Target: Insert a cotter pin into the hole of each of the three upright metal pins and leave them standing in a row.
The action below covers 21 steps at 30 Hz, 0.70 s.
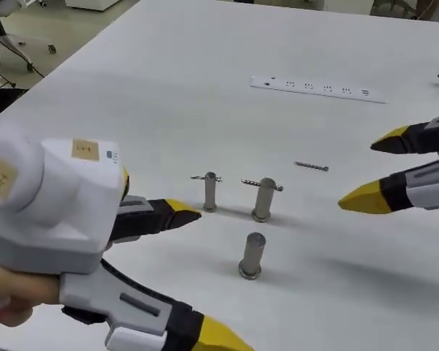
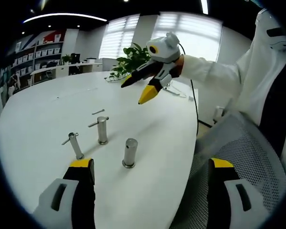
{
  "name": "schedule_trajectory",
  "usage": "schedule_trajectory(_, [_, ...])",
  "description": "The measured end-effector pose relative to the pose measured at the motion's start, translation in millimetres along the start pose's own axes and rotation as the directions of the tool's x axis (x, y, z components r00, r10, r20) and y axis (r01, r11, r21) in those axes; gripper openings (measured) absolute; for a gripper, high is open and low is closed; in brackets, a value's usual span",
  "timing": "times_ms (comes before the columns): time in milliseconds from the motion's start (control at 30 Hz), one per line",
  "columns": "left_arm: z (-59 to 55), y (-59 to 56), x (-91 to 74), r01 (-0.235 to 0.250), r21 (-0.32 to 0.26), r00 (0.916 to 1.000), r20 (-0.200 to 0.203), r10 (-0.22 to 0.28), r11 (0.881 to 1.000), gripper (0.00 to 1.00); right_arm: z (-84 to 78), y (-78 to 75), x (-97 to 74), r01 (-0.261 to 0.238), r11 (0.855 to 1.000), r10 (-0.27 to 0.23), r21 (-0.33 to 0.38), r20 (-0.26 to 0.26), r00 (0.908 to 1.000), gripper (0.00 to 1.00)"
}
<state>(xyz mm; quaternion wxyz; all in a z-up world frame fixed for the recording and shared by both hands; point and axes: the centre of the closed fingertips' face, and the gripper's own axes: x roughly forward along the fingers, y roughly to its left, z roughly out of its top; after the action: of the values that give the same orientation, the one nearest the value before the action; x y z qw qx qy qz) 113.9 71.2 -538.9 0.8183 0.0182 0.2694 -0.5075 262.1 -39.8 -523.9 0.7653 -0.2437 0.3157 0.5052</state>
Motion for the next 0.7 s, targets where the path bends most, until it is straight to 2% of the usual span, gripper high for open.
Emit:
schedule_trajectory(67, [-2.1,1.3,-0.7,-0.015,-0.01,0.9999,-0.003,0.015,1.0,0.99,0.9,-5.4,5.3,-0.006,1.0,0.006,-0.016,-0.011,0.9999,0.64])
schedule_trajectory(233, [-5.7,-1.8,-2.9,-0.01,-0.012,0.9999,-0.013,0.01,1.0,0.99,-2.5,-15.3,22.3,-0.021,0.999,0.019,-0.04,-0.053,0.9984,0.59])
schedule_trajectory(333, [0.4,-1.3,-5.4,-0.022,-0.012,0.9997,0.006,0.022,1.0,0.99,-6.7,-22.1,33.3,-0.032,0.998,0.027,-0.052,-0.086,0.9959,0.57])
schedule_trajectory(367, [5.6,-1.6,-6.5,-0.025,-0.016,0.9994,0.023,0.025,1.0,0.99,-6.1,-24.8,35.8,-0.037,0.998,0.032,-0.048,-0.09,0.9954,0.56])
schedule_trajectory(433, [9.7,-1.6,-8.1,-0.033,-0.012,0.999,0.03,0.033,0.999,0.99,-3.6,-27.4,41.3,-0.049,0.998,0.045,-0.048,-0.093,0.9947,0.52])
schedule_trajectory(700, [9.2,0.3,-12.4,-0.057,-0.015,0.9978,0.033,0.057,0.998,0.99,-0.9,-48.9,65.9,-0.036,0.997,0.027,-0.061,-0.147,0.9887,0.44])
